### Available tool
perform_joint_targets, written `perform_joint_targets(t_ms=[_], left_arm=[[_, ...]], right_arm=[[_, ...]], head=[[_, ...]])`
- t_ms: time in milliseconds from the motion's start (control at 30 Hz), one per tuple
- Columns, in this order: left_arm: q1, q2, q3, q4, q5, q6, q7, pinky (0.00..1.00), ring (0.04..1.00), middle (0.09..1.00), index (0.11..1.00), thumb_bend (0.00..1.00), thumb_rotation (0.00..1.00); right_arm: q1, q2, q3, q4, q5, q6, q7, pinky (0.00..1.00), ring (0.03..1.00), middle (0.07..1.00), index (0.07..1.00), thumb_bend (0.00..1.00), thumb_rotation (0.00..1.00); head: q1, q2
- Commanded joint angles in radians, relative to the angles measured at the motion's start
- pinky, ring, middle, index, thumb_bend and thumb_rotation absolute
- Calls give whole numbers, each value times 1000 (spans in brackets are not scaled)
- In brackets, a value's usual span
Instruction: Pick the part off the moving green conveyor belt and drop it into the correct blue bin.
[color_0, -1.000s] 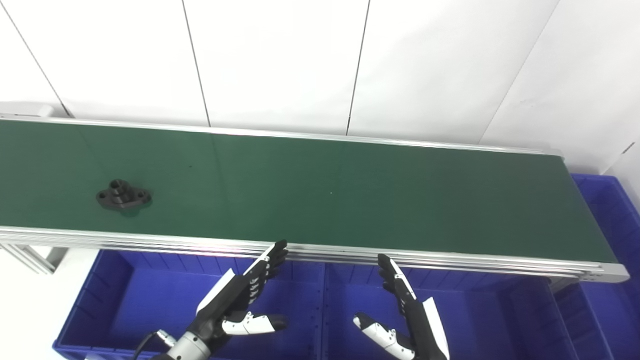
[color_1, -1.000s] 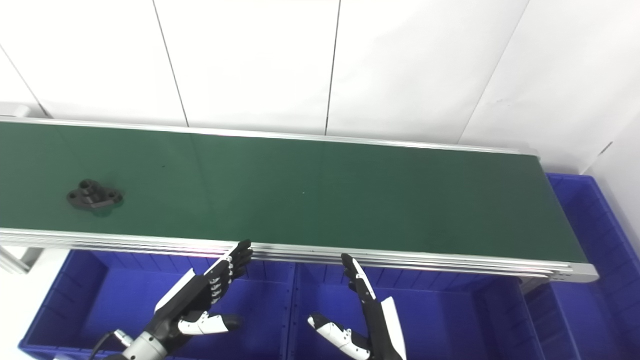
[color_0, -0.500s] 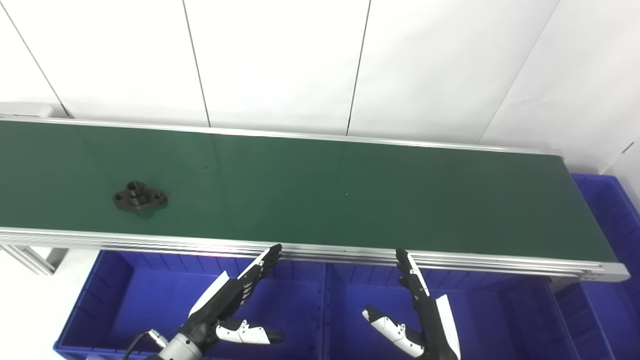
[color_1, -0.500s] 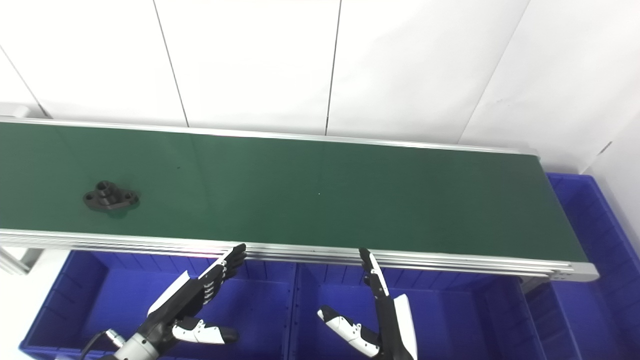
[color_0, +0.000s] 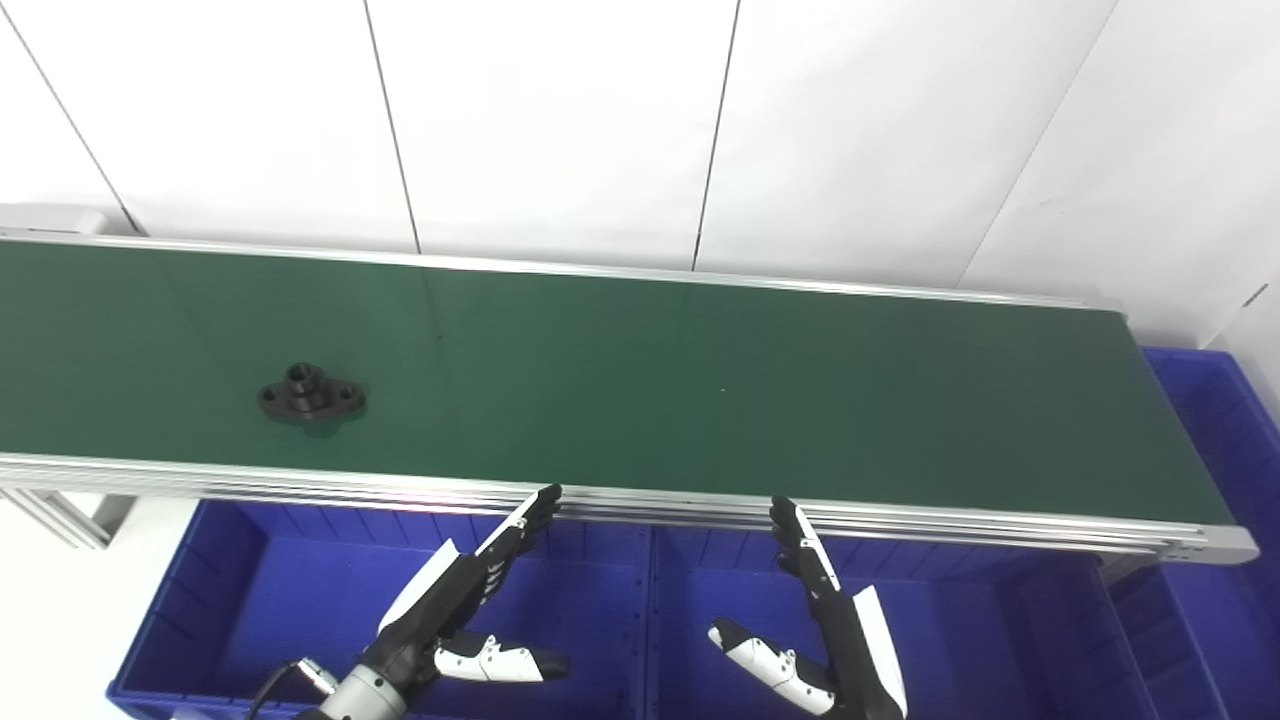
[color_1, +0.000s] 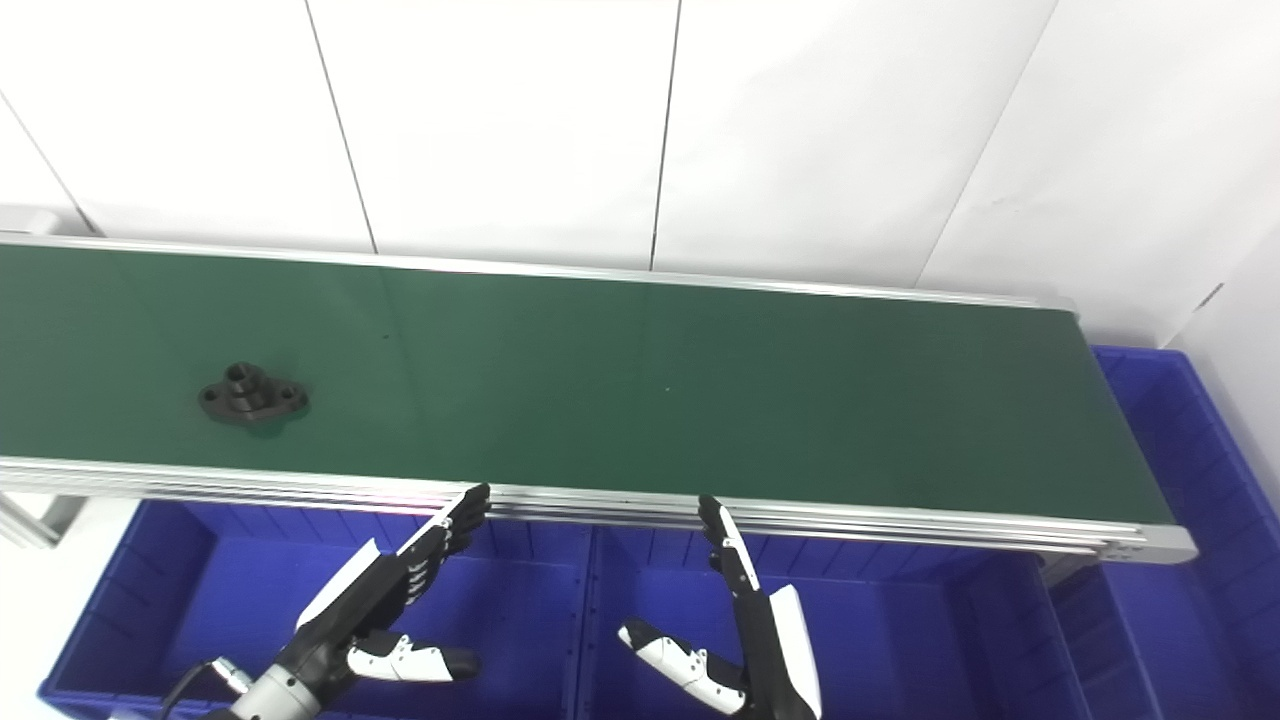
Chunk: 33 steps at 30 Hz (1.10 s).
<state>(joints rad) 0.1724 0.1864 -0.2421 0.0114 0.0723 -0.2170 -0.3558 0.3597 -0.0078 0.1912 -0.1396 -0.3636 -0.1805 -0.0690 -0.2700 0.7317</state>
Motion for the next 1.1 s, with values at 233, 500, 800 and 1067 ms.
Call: perform_joint_targets(t_ms=[233,500,800,1067], left_arm=[[8,-30,-26,-16,23,-29,38,977,1000,1000,1000,869,431],[13,-48,-39,33,79,-102,77,905,990,1000,1000,876,399],[9,-56,-38,62,68,-127,90,910,987,1000,1000,902,353],[5,-56,-36,82,64,-136,88,895,986,1000,996,912,341]], right_arm=[[19,-44,-18,8,35,-68,-2,892,942,946,971,871,676],[24,-76,-37,101,92,-198,-23,868,925,959,967,853,640],[29,-76,-45,130,68,-219,-39,855,926,947,959,886,656],[20,-67,-62,164,86,-255,-48,859,906,938,954,891,634]], head=[[253,-112],[283,-189],[268,-241],[266,-281]])
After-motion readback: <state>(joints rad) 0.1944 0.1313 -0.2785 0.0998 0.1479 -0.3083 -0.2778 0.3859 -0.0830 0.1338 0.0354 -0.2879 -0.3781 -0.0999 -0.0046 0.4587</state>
